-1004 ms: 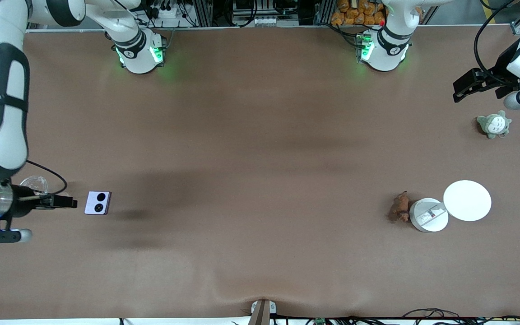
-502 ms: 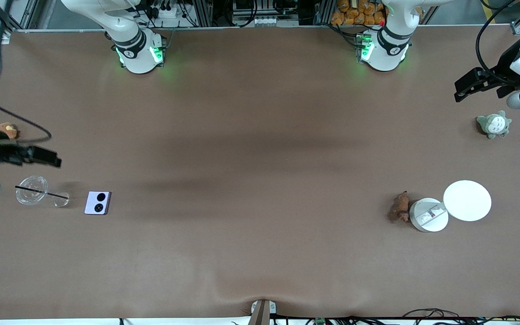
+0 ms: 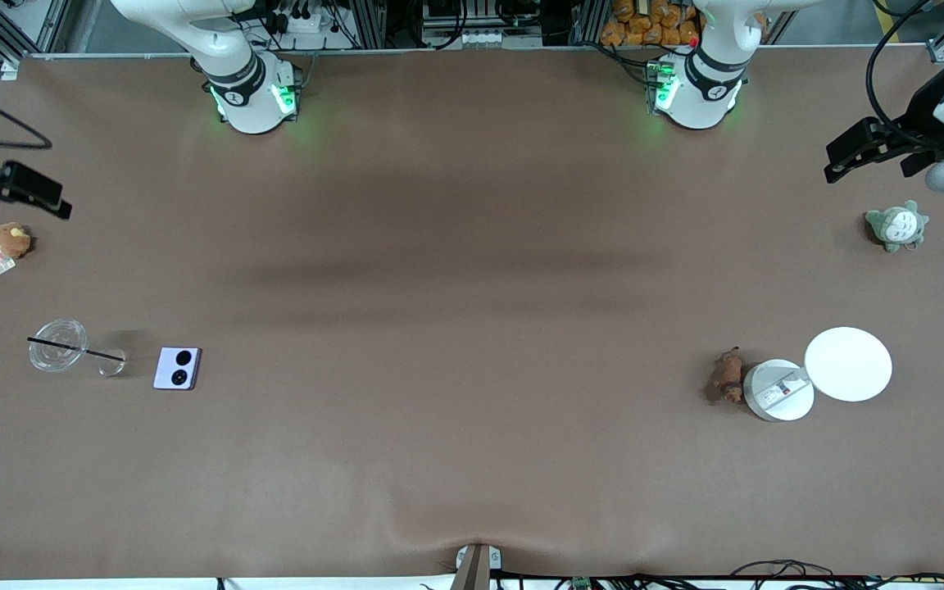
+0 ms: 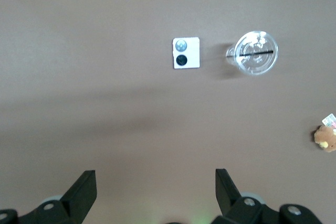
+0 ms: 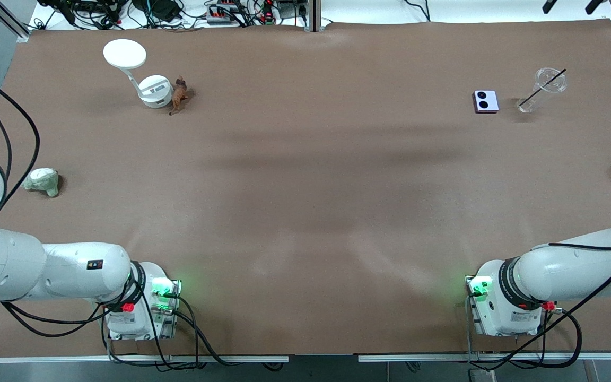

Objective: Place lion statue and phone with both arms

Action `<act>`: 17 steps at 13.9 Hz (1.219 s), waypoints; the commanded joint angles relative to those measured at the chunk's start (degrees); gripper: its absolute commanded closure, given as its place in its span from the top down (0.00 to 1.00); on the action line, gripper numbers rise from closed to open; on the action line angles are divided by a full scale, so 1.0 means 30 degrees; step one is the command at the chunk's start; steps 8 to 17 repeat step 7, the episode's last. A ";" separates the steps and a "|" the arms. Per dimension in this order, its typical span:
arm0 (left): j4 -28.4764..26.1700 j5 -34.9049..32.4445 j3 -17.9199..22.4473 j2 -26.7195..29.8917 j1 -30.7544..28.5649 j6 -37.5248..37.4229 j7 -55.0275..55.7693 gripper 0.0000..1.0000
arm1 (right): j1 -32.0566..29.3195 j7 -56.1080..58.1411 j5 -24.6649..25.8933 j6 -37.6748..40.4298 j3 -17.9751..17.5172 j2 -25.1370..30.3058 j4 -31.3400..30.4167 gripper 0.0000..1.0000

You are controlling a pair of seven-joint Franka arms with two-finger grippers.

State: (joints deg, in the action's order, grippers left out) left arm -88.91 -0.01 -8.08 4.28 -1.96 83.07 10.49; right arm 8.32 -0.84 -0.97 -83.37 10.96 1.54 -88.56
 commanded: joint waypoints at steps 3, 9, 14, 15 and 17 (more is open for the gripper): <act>0.0312 0.0386 -0.0089 0.0097 -0.0110 -0.0123 -0.0274 1.00 | -0.0283 0.1828 0.0380 -0.0717 0.0009 0.0982 -0.1042 1.00; 0.0341 0.0386 -0.0118 0.0097 -0.0110 -0.0123 -0.0274 1.00 | -0.0371 0.1950 0.0497 -0.0688 0.0009 -0.0219 0.0688 1.00; 0.0341 0.0386 -0.0118 0.0097 -0.0110 -0.0123 -0.0274 1.00 | -0.0371 0.1950 0.0497 -0.0688 0.0009 -0.0219 0.0688 1.00; 0.0341 0.0386 -0.0118 0.0097 -0.0110 -0.0123 -0.0274 1.00 | -0.0371 0.1950 0.0497 -0.0688 0.0009 -0.0219 0.0688 1.00; 0.0341 0.0386 -0.0118 0.0097 -0.0110 -0.0123 -0.0274 1.00 | -0.0371 0.1950 0.0497 -0.0688 0.0009 -0.0219 0.0688 1.00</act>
